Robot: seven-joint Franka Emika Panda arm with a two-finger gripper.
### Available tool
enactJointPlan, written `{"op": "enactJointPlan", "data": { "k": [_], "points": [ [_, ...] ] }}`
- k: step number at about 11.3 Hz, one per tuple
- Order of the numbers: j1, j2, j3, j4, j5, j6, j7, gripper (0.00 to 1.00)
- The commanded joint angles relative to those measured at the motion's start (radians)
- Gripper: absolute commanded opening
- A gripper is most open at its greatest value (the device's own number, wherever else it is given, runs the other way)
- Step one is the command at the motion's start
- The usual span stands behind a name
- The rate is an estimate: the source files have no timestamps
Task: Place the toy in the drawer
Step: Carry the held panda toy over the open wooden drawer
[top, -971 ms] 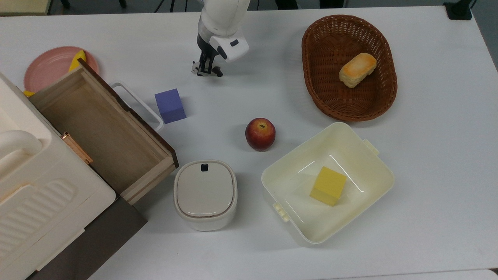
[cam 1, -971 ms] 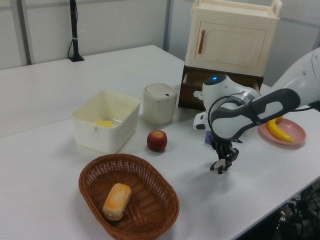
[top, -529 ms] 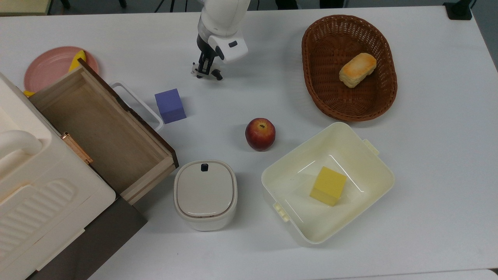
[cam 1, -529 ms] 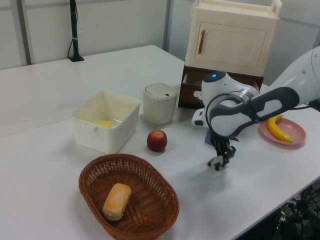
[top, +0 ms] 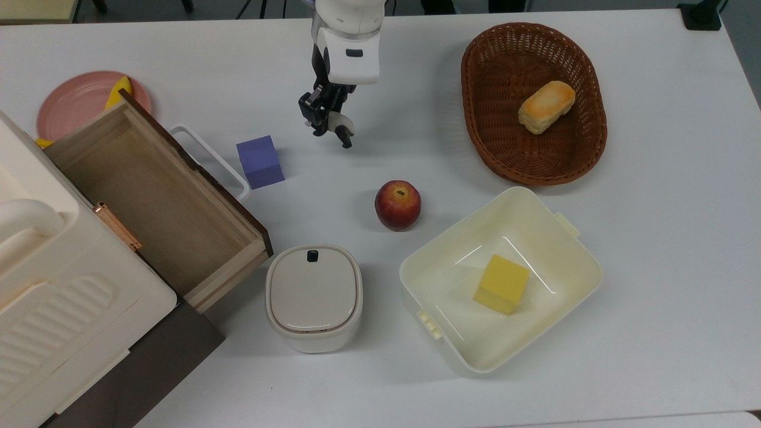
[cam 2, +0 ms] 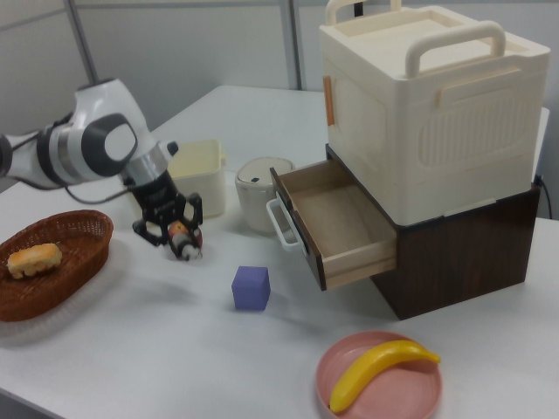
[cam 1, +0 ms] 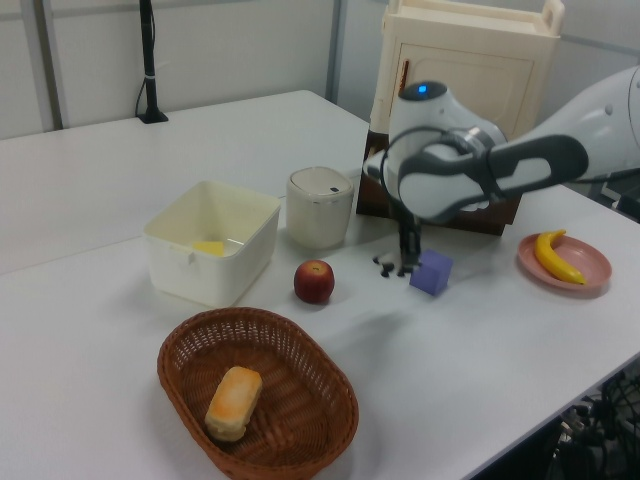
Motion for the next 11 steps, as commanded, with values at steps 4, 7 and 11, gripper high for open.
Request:
{"op": "enactJointPlan", "data": {
  "k": [4,7,11],
  "points": [
    [-0.08,0.15,-0.004,0.394,0.202,-0.154,0.284,0.11],
    [-0.139,0.165,-0.005,0.459,0.234,-0.167,0.405,0.11],
    [-0.229,0.165,-0.022,0.536,0.336,-0.159,0.433,0.1]
  ]
}}
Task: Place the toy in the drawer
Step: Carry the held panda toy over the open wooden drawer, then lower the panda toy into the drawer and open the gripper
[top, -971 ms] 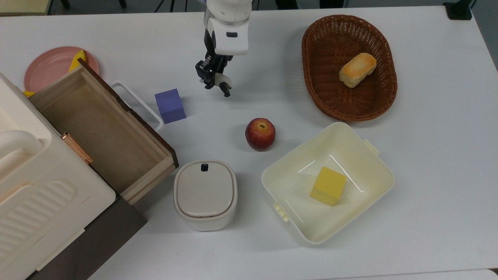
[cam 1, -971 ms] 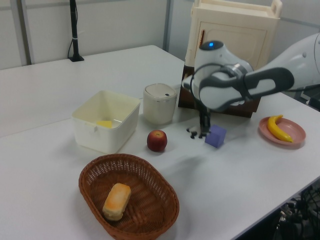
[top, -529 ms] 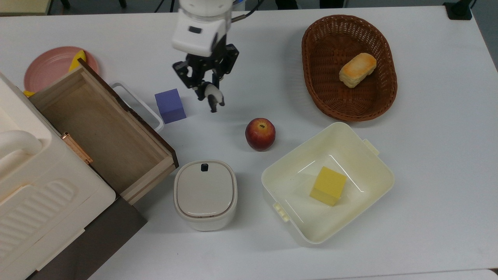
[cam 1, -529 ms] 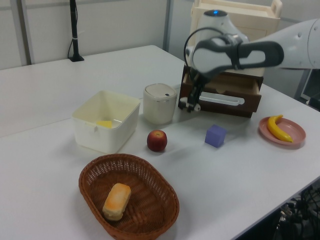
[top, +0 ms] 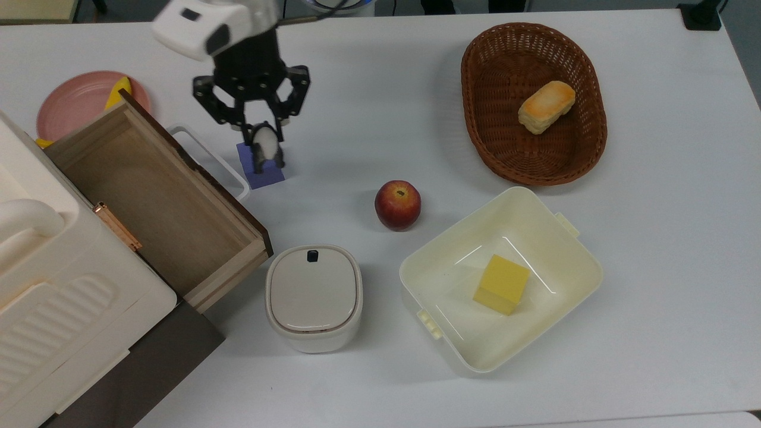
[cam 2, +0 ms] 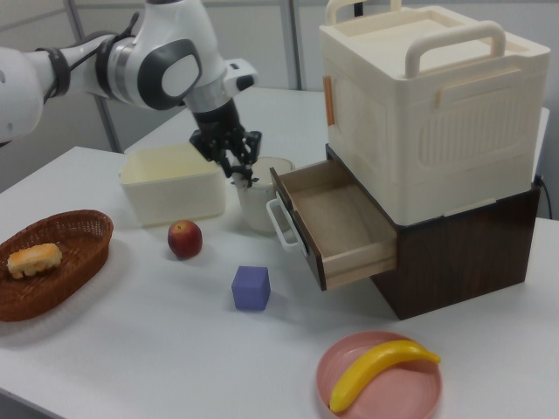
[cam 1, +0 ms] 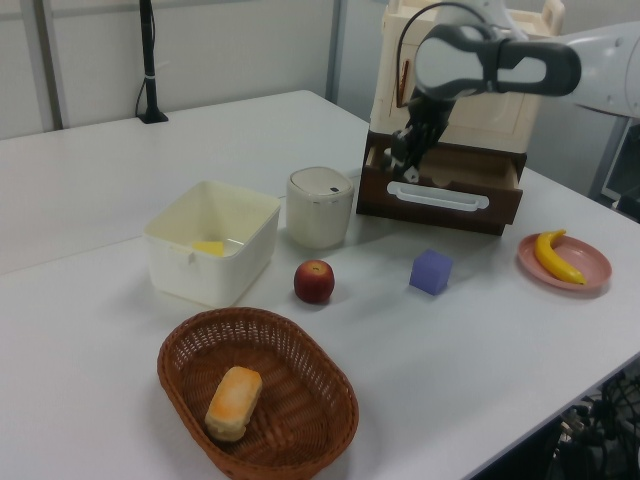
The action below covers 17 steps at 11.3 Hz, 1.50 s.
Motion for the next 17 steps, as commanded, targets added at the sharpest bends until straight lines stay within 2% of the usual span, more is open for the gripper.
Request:
{"op": "enactJointPlan", "data": {
  "k": [1,3,8,11,12,13,14,16,17],
  "points": [
    [-0.073,0.012,-0.013,0.065,0.072,-0.022,0.031,0.1],
    [-0.099,0.03,-0.049,0.085,0.095,-0.02,0.029,0.1],
    [-0.136,0.13,-0.066,0.107,0.091,0.11,0.028,0.1],
    [-0.144,0.134,-0.069,0.096,0.083,0.141,0.025,0.12],
    [-0.144,0.134,-0.069,0.09,0.081,0.141,0.025,0.17],
    [-0.144,0.134,-0.069,0.082,0.081,0.141,0.023,0.38],
    [-0.144,0.134,-0.069,0.078,0.081,0.139,0.022,0.49],
    [-0.144,0.134,-0.068,0.064,0.08,0.139,0.019,0.62],
    [-0.142,0.134,-0.068,0.064,0.08,0.139,0.017,0.63]
  ]
}}
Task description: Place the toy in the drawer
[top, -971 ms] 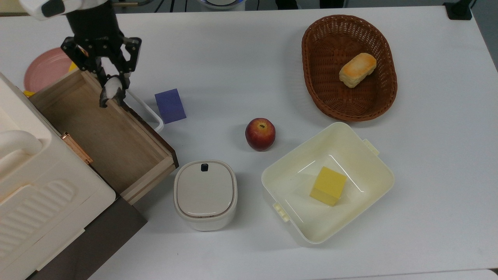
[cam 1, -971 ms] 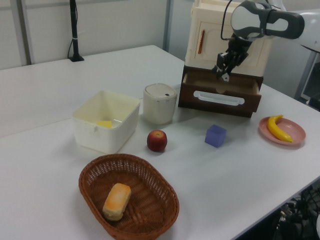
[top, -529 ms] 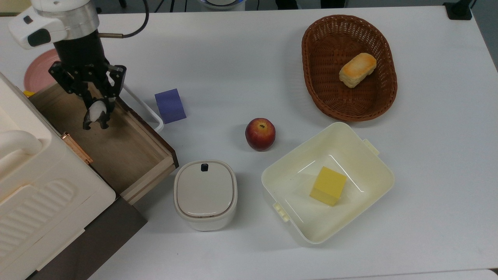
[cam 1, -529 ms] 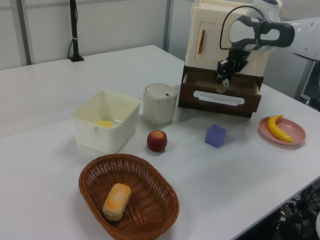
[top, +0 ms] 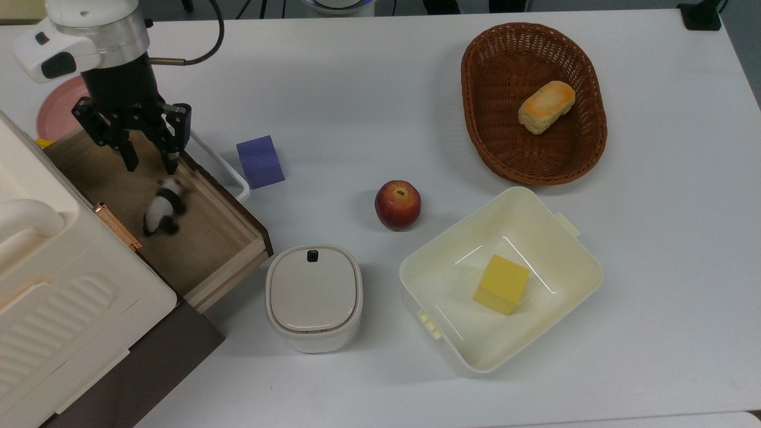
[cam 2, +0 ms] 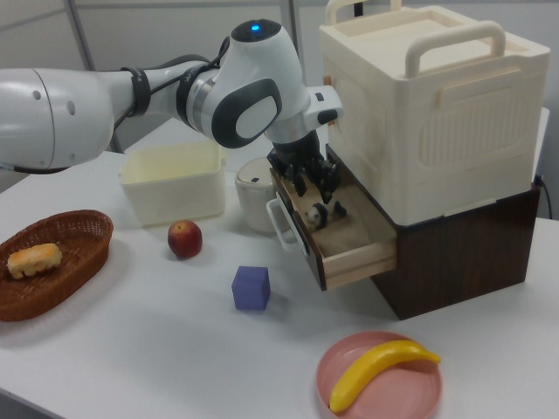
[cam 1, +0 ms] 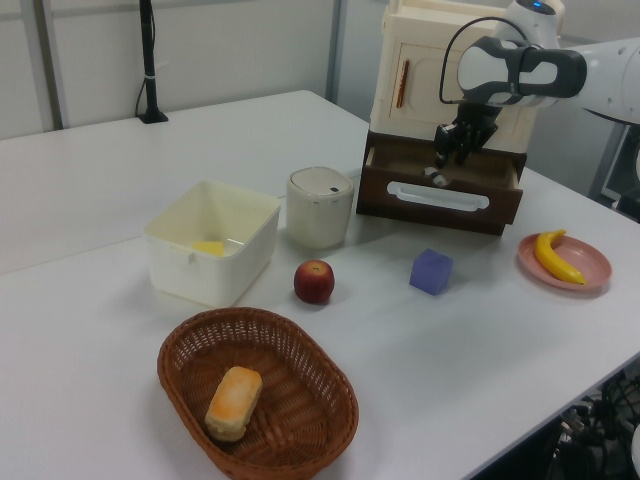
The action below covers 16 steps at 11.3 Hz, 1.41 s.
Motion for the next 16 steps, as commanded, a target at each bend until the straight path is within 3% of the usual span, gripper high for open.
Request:
{"op": "enactJointPlan", "data": {
  "k": [1,2,4,5,9,13,16],
  "points": [
    [0.009,-0.005,-0.006,-0.01,0.005,0.003,0.001,0.64],
    [0.009,-0.005,-0.006,-0.01,0.005,0.003,0.003,0.64],
    [0.018,-0.036,0.0,-0.012,0.014,-0.016,0.017,0.75],
    [0.021,-0.077,0.009,-0.021,0.019,-0.055,0.041,1.0],
    [0.146,-0.221,0.02,-0.019,0.022,-0.313,0.114,1.0],
    [0.327,-0.248,0.02,-0.022,0.008,-0.433,0.43,1.0],
    [0.339,-0.289,0.018,-0.048,-0.042,-0.478,0.43,1.0]
  ]
}}
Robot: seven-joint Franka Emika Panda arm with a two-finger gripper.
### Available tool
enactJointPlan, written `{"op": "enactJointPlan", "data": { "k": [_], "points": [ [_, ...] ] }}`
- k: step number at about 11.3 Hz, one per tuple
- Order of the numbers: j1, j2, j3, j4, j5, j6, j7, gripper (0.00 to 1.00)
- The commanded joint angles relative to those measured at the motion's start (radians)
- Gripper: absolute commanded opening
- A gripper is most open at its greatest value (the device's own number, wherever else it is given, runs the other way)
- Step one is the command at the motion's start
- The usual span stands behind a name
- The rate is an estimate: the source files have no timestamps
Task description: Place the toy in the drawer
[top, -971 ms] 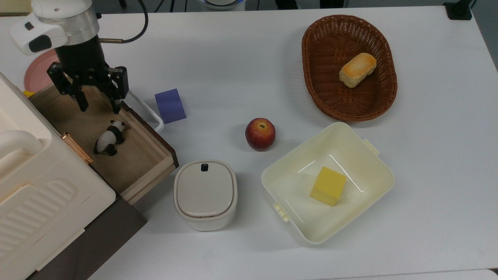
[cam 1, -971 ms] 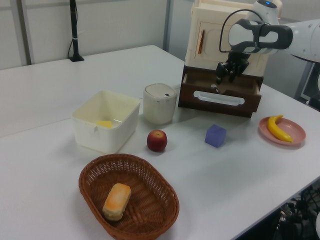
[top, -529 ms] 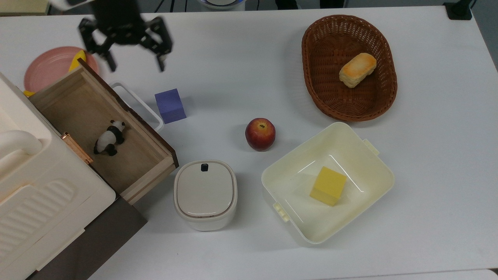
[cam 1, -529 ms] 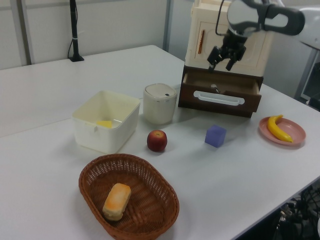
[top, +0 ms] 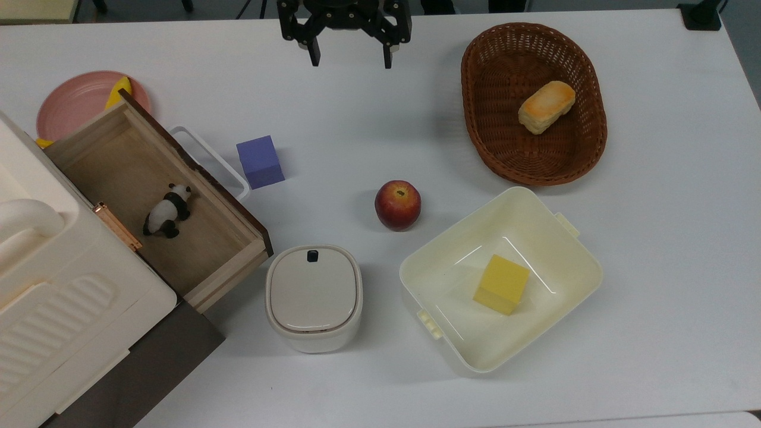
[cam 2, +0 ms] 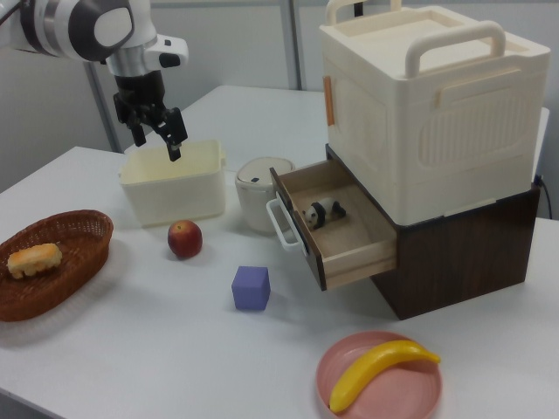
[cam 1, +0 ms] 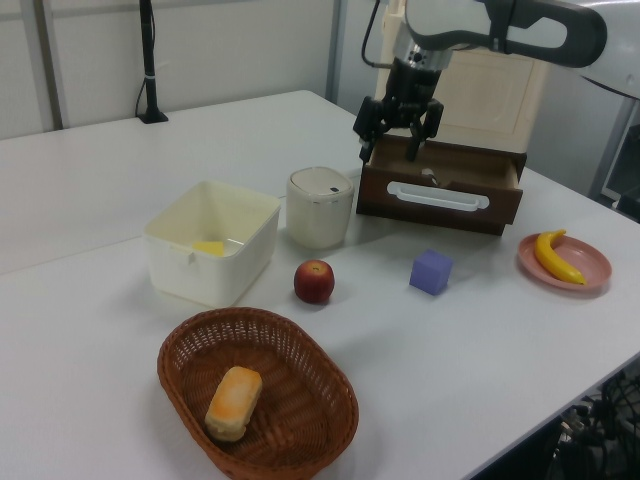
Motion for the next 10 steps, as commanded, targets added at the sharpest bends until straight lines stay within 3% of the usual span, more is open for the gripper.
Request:
{"op": "enactJointPlan", "data": {
  "k": [1,3,10],
  "points": [
    [-0.003,-0.065,-0.027,-0.047,-0.051,-0.02,-0.063,1.0],
    [-0.012,-0.072,-0.03,-0.047,-0.052,-0.023,-0.121,1.0],
    [-0.012,-0.073,-0.03,-0.045,-0.052,-0.042,-0.125,1.0]
  ]
}}
